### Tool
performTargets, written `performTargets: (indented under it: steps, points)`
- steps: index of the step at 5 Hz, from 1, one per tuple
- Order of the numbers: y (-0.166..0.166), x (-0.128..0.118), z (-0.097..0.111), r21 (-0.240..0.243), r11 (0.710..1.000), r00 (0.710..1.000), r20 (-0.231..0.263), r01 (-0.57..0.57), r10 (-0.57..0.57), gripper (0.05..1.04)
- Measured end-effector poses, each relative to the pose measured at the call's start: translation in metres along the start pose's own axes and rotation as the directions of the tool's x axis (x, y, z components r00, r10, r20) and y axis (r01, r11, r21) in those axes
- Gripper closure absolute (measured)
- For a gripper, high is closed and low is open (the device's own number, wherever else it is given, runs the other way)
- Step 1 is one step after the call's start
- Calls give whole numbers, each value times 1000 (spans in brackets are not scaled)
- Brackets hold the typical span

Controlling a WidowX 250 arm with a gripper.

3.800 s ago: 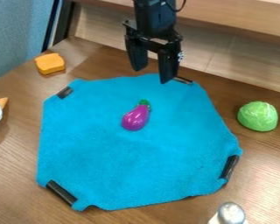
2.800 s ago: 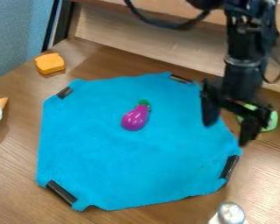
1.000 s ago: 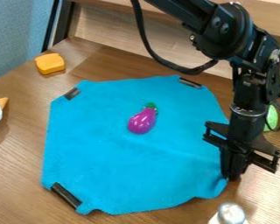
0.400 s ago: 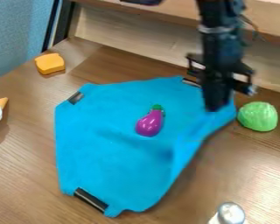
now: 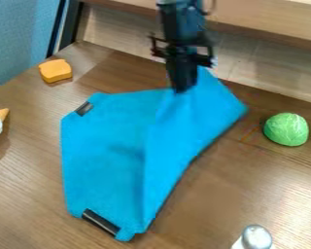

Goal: Fold the cloth from bottom right to top left

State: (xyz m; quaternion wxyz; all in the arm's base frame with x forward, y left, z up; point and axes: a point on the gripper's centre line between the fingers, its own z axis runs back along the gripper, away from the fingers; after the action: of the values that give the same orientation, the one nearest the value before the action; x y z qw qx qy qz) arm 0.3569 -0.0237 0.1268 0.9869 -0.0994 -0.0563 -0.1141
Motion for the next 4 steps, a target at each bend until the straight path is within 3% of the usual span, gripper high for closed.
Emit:
performTargets:
  steps: [3,4]
  points:
    - [64,-51,16,10,987,987,-20,-159,159,1025]
    - [87,-62,22,41,980,980,-16,-196,197,1025]
